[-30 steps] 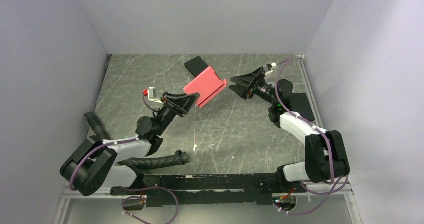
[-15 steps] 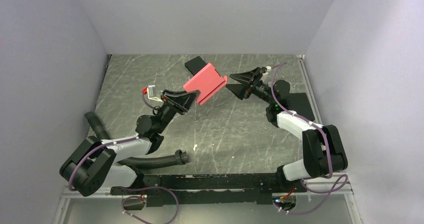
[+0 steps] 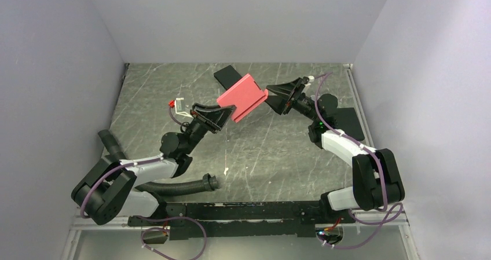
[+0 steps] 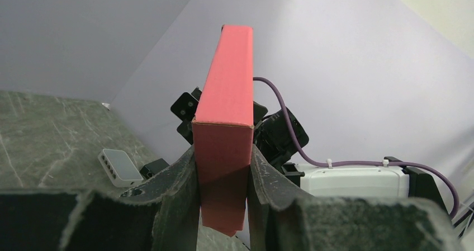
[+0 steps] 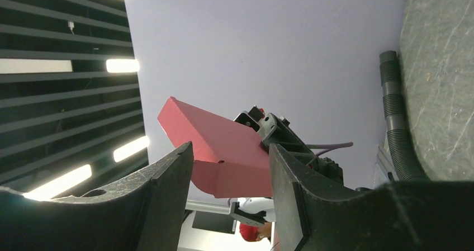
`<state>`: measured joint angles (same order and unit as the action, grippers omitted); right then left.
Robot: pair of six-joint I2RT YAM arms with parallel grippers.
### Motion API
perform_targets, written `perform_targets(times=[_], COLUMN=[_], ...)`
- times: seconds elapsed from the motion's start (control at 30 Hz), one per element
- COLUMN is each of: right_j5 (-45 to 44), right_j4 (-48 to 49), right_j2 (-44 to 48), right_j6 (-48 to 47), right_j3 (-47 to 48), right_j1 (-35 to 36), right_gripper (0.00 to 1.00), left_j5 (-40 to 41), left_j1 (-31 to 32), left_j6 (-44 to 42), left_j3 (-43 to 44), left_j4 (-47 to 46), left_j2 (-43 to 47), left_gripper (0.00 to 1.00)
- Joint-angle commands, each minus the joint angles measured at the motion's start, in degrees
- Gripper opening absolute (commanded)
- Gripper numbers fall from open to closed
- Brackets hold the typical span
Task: Fold the paper box
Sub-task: Close the paper box.
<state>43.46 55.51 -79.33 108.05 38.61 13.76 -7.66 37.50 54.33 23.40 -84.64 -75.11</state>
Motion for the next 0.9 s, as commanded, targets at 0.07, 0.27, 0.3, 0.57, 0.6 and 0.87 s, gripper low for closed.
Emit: perform_targets(times=[0.07,0.27,0.3,0.57,0.6,0.87], right_j5=[-0.37,0.15,0.2,0.62,0.73,1.58], right_j4=[2.8,3.57,3.67,3.07,3.0,1.36], right_j2=[2.14,2.46,2.55,3.28,3.3,3.65], right_j6=[0.74,0.23,0.09,-1.53,-1.9,-3.88], right_j3=[1.5,1.87,1.84,2.15,2.3,3.28], right_j1=[0.2,0.39,0.39,0.74,0.82,0.83], right_gripper=[0.53,0.5,0.49,0.46,0.47,0.5], left_j5=[0.14,0.98,0.98,1.55,1.54,1.79], left_j1=[0.47,0.43,0.42,0.47,0.47,0.45], left_j6=[0.1,0.6,0.61,1.0,1.11,2.07], left_j3=[1.98,1.7,1.66,1.59,1.63,1.57], left_j4=[-4.4,-4.39,-4.44,-4.39,-4.44,-4.42], left_j2=[-0.04,-0.29,-0.34,-0.54,-0.6,-0.96], left_gripper=[0.02,0.02,0.02,0.02,0.02,0.02])
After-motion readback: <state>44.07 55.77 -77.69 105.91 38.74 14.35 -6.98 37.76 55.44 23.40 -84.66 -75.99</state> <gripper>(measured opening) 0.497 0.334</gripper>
